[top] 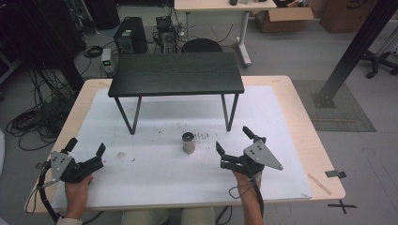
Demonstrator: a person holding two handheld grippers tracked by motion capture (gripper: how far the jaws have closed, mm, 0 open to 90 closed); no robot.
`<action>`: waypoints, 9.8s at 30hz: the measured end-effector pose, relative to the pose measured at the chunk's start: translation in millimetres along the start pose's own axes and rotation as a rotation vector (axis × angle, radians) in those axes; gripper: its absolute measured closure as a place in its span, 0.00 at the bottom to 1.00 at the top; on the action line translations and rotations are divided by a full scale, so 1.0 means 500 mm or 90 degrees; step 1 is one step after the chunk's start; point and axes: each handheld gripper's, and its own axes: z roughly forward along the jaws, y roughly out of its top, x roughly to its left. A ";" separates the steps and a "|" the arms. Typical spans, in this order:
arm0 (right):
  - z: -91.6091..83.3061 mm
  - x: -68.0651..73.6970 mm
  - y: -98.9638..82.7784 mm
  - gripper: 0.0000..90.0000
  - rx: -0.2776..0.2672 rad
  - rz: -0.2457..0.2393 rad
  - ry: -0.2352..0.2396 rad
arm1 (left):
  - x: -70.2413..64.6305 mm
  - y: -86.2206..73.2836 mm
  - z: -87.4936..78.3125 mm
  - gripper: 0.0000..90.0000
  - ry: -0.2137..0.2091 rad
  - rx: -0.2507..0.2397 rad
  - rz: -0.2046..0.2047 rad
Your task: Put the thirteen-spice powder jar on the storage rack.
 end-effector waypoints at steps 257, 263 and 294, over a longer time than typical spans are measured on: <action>0.450 -0.005 0.340 0.45 0.181 0.091 0.141 | -0.003 -0.001 -0.004 0.00 0.019 -0.012 0.002; 0.432 -0.011 0.348 0.35 0.150 0.092 0.140 | -0.003 -0.001 -0.004 0.00 0.019 -0.012 0.002; 0.295 0.000 0.345 0.03 0.101 0.076 0.164 | -0.005 -0.002 -0.005 0.00 0.021 -0.017 0.007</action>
